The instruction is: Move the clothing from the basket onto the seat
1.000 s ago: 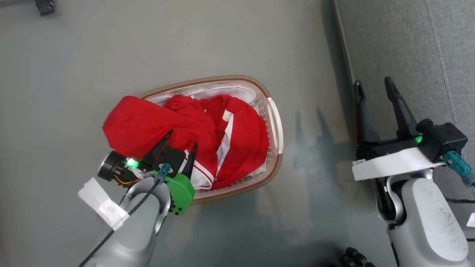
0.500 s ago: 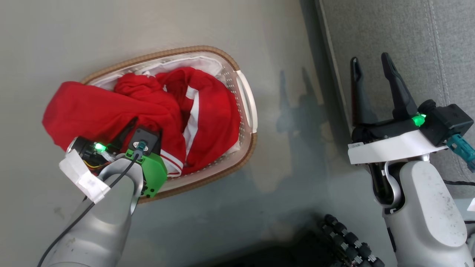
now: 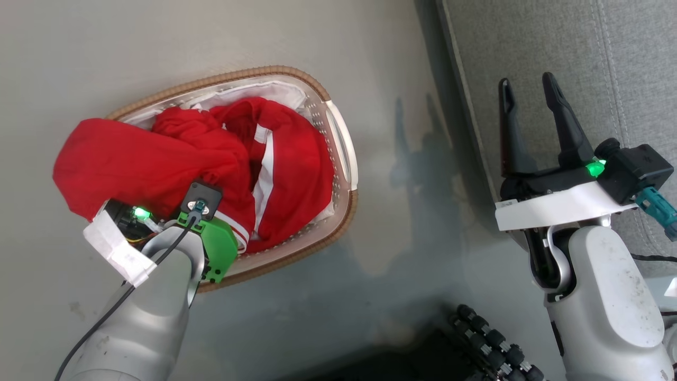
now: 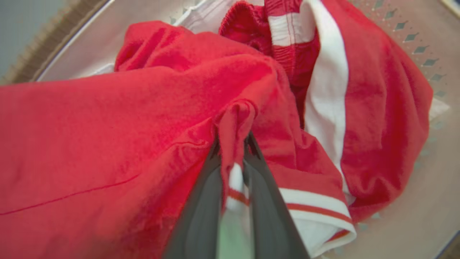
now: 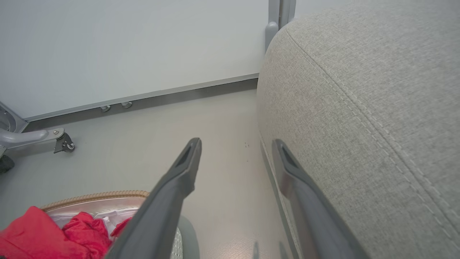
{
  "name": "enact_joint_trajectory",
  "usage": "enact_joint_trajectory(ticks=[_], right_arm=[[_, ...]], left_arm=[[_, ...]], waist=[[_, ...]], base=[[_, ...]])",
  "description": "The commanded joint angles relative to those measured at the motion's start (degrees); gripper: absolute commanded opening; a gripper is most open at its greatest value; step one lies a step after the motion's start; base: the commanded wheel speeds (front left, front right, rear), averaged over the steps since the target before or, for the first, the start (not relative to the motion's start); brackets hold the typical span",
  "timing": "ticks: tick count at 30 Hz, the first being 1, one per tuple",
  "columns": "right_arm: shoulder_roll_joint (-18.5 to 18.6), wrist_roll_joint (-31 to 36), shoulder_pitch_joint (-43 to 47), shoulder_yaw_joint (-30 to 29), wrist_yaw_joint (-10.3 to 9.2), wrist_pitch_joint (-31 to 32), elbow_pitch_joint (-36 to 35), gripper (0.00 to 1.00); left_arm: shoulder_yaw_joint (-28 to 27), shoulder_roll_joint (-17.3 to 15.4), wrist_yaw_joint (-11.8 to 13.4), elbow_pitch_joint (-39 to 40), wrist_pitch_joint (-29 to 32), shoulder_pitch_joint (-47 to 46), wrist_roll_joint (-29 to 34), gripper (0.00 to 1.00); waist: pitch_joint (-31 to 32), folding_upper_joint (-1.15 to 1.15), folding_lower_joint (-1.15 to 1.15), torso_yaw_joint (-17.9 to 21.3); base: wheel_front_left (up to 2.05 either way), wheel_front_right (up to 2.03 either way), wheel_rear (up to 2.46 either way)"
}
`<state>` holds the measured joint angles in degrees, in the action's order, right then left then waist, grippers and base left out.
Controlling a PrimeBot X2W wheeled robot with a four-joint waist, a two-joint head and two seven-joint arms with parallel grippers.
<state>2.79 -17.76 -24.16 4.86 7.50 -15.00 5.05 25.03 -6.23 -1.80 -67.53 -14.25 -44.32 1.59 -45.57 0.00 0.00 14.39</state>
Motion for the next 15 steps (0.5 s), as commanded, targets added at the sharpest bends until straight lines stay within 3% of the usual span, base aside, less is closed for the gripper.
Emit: enact_joint_trajectory(ticks=[1,6,15], right_arm=[[0.2,0.2,0.0,-0.2,-0.02,-0.3,0.5,1.0],[0.2,1.5,1.5,-1.2,-0.01,-0.3,1.6,1.0],[0.2,4.4,5.8,-2.9,-0.02,-0.3,4.1,1.0]], left_arm=[[0.1,0.1,-0.3,0.4,-0.5,0.4,-0.3,0.0],[0.0,0.7,-0.7,3.7,-0.9,2.5,-1.7,0.0],[0.9,-0.7,-2.3,20.1,-0.9,10.8,-3.2,0.0]], waist=[[1.5,0.0,0.0,-0.7],[5.3,0.0,0.0,-2.5],[15.5,0.0,0.0,-7.2]], base=[[0.0,0.0,0.0],[0.0,0.0,0.0],[0.0,0.0,0.0]])
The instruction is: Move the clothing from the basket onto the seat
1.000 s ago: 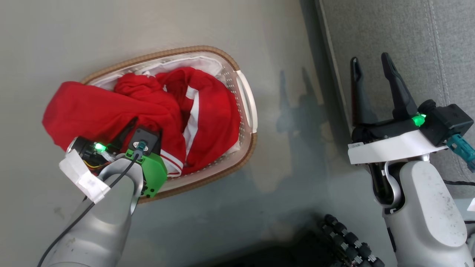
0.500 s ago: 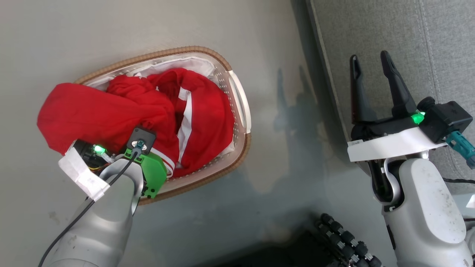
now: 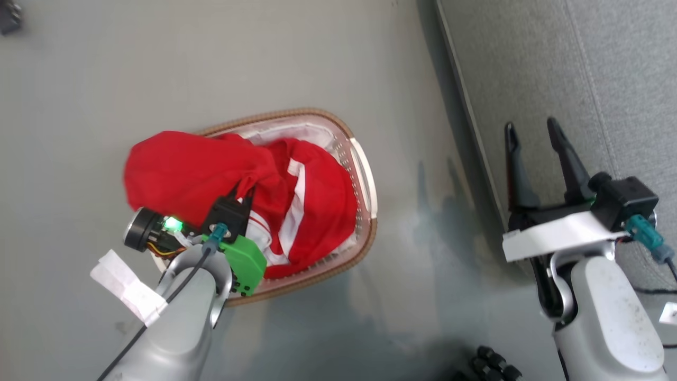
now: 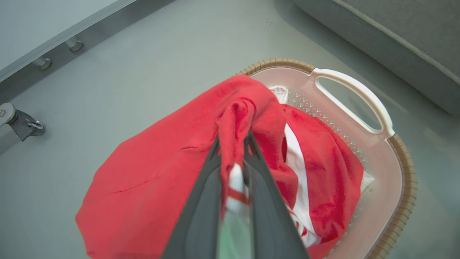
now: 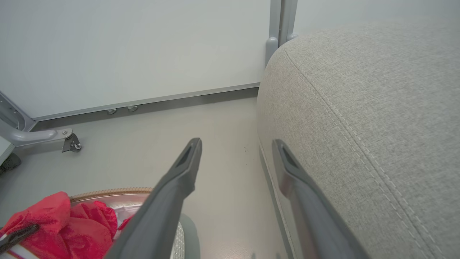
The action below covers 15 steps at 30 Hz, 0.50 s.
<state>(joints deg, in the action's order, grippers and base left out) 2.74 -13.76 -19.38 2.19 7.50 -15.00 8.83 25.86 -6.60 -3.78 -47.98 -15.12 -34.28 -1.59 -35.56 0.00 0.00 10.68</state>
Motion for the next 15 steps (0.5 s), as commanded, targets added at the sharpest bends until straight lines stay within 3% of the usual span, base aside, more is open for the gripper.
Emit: enact_joint_trajectory(ticks=[1,8,15], right_arm=[[0.3,0.7,1.6,-0.3,-0.02,-0.3,0.5,1.0],[0.3,2.1,5.8,-0.6,-0.02,-0.3,2.3,1.0],[0.3,2.6,9.4,0.3,-0.02,-0.3,3.4,1.0]], left_arm=[[0.4,-0.6,-0.5,2.0,0.0,1.4,0.1,0.0],[1.9,-3.5,-2.0,12.0,0.0,4.1,-0.1,0.0],[4.3,-7.8,-3.1,20.2,0.0,0.8,0.8,0.0]], waist=[[6.7,0.0,0.0,-4.0],[15.9,0.0,0.0,-6.5],[23.4,0.0,0.0,-7.3]], base=[[0.0,0.0,0.0],[0.0,0.0,0.0],[0.0,0.0,0.0]])
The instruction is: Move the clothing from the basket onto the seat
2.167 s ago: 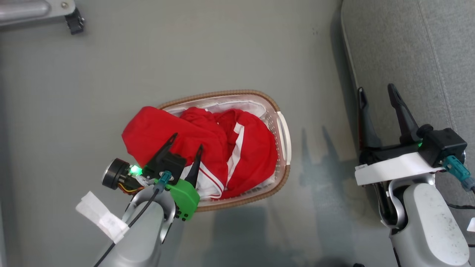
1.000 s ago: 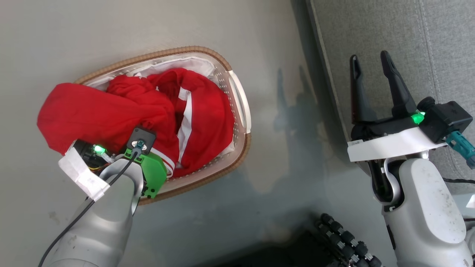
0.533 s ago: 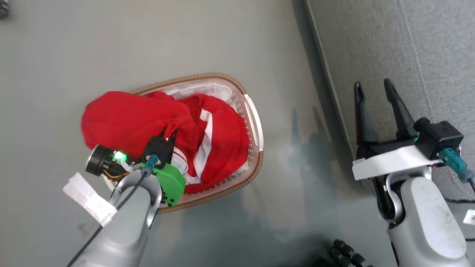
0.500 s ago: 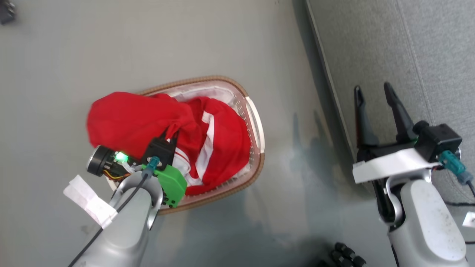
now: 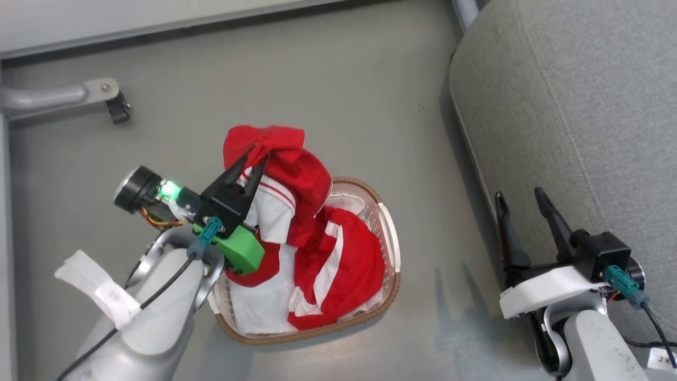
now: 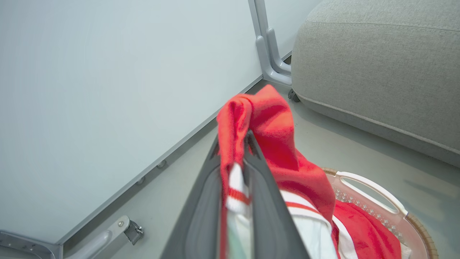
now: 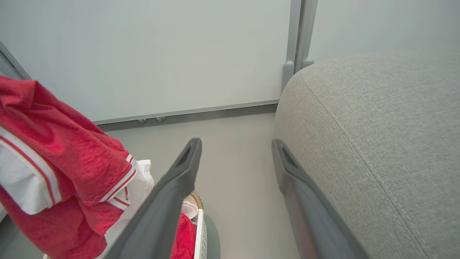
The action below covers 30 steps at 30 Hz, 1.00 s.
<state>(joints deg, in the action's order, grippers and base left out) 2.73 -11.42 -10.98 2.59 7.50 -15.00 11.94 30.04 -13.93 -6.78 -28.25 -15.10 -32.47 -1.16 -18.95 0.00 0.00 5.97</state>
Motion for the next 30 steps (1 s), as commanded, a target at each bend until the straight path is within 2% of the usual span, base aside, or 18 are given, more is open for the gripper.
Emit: enact_joint_trajectory(ticks=[1,8,14,17,26,30], right_arm=[[0.3,0.4,1.4,0.1,-0.02,-0.3,0.3,1.0],[0.3,0.9,2.4,1.4,-0.02,-0.3,0.6,1.0],[0.3,2.1,0.1,4.4,-0.02,-0.3,0.6,1.0],[0.2,1.7,-1.5,7.4,-0.02,-0.3,0.4,1.0],[0.3,-2.0,-7.9,21.9,-0.02,-0.3,2.8,1.0],[0.3,-2.4,-11.3,24.4,-0.02,-0.3,5.7,1.0]], left_arm=[[0.5,-1.0,-0.2,1.4,0.1,-1.5,0.3,0.0],[2.8,-4.5,-0.6,8.9,4.0,-8.4,-1.2,0.0],[4.2,-6.1,-0.7,12.0,6.6,-14.1,-3.7,0.0],[4.7,-6.1,-0.7,12.4,7.2,-16.2,-4.7,0.0],[7.0,-4.4,-0.7,13.4,6.9,-19.2,-6.7,0.0],[9.0,-3.7,-0.6,14.7,7.0,-19.5,-7.4,0.0]], waist=[[7.6,0.0,0.0,-2.6],[11.5,0.0,0.0,-2.3],[12.9,0.0,0.0,-1.7],[13.2,0.0,0.0,-1.5],[14.6,0.0,0.0,-1.9],[15.0,0.0,0.0,-2.7]], base=[[0.0,0.0,0.0],[0.0,0.0,0.0],[0.0,0.0,0.0],[0.0,0.0,0.0],[0.0,0.0,0.0],[0.0,0.0,0.0]])
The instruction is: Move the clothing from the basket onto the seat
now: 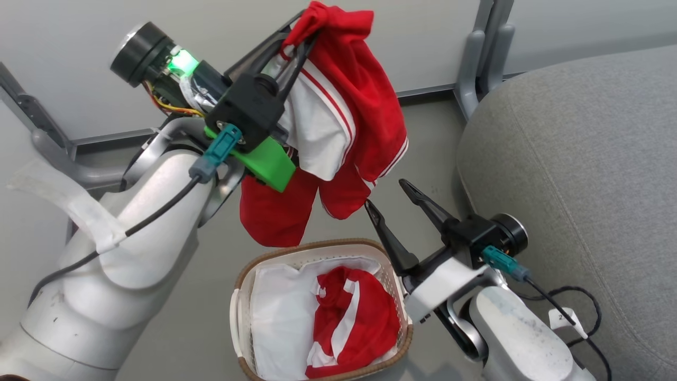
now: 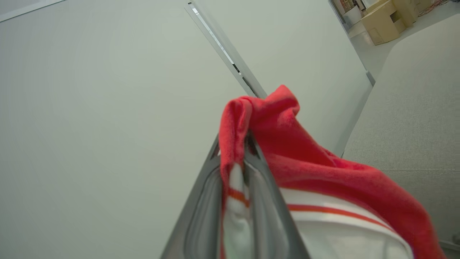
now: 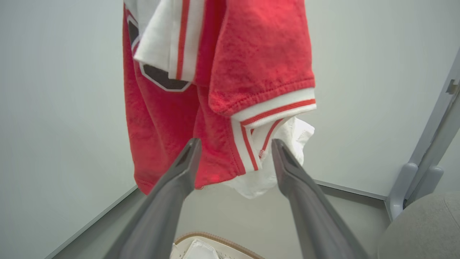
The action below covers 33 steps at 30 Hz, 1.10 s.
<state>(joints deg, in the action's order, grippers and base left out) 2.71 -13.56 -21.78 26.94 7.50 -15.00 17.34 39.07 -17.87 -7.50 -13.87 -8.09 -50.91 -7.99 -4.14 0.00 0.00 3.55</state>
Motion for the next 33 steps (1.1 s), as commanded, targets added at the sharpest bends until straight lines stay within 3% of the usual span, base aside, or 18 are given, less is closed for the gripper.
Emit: enact_joint_trajectory(ticks=[1,9,19,22,33], right_arm=[[0.3,-0.5,-1.4,0.3,-0.02,-0.3,1.0,1.0],[0.3,-4.9,-7.9,3.9,-0.02,-0.3,4.2,1.0],[0.3,-7.2,-7.8,0.6,-0.02,-0.3,2.2,1.0],[0.3,-7.1,-8.7,-0.1,-0.02,-0.3,3.6,0.0],[0.3,-6.2,-9.0,-2.0,-0.02,-0.3,2.6,0.0]], left_arm=[[0.3,0.3,0.1,0.6,0.1,-0.9,-0.7,0.0],[2.4,1.4,0.1,1.6,0.2,-0.9,-1.3,0.0],[3.4,0.8,0.7,3.1,0.2,2.4,-2.4,0.0],[3.7,0.9,0.9,3.7,0.4,3.0,-2.7,0.0],[1.5,-0.5,3.0,2.2,0.0,6.6,-6.2,0.0]], waist=[[0.2,0.0,0.0,-0.5],[0.7,0.0,0.0,-1.9],[1.5,0.0,0.0,-2.3],[1.5,0.0,0.0,-2.5],[0.9,0.0,0.0,-2.0]], base=[[0.0,0.0,0.0],[0.0,0.0,0.0],[0.0,0.0,0.0],[0.0,0.0,0.0],[0.0,0.0,0.0]])
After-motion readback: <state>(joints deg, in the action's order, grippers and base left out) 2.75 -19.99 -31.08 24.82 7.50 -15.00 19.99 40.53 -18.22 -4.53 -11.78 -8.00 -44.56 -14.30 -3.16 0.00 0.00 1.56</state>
